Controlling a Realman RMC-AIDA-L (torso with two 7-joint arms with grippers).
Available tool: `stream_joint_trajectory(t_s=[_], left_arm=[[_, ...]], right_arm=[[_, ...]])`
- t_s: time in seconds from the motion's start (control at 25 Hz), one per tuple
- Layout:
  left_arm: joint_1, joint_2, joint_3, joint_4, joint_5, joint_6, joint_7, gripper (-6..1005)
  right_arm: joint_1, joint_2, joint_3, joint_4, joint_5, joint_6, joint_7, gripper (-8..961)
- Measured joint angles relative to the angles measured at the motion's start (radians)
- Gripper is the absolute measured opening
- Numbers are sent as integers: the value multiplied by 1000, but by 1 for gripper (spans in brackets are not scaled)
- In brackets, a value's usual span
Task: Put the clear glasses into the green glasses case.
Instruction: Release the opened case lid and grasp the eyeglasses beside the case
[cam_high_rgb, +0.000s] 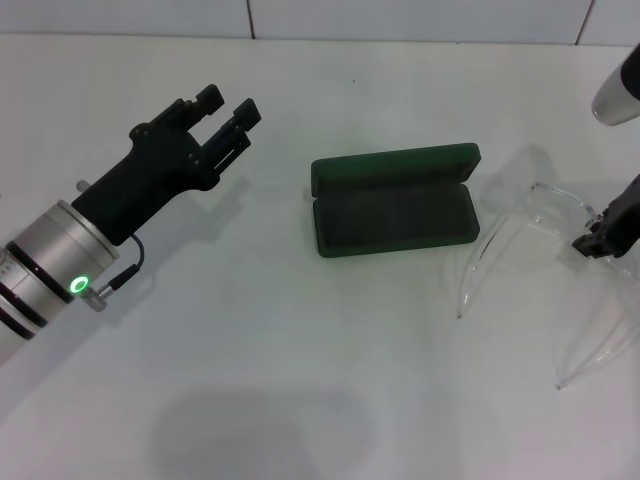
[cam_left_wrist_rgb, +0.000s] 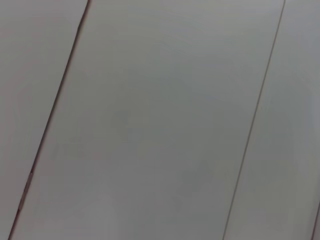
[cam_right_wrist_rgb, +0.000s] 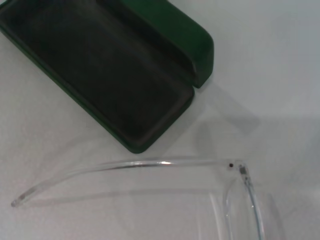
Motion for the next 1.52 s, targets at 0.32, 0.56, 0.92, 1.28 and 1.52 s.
stream_joint_trajectory(t_s=[0.32, 0.56, 0.92, 1.28, 1.52], left_arm=[[0, -1, 0, 2, 2, 0, 1, 575], [-1, -1, 0, 2, 2, -2, 1, 575], [1, -2, 0, 2, 3, -10, 2, 575], [7, -2, 0, 2, 3, -11, 2, 575], [6, -1, 0, 2, 1, -12, 1, 575]], right_arm=[[-1, 2, -3, -7, 6, 3, 0, 248], [4, 2, -3, -15, 6, 3, 0, 237], [0, 2, -3, -35, 7, 1, 3, 219], [-3, 0, -3, -35, 4, -11, 3, 202], [-5, -2, -1, -42, 0, -31, 5, 201]])
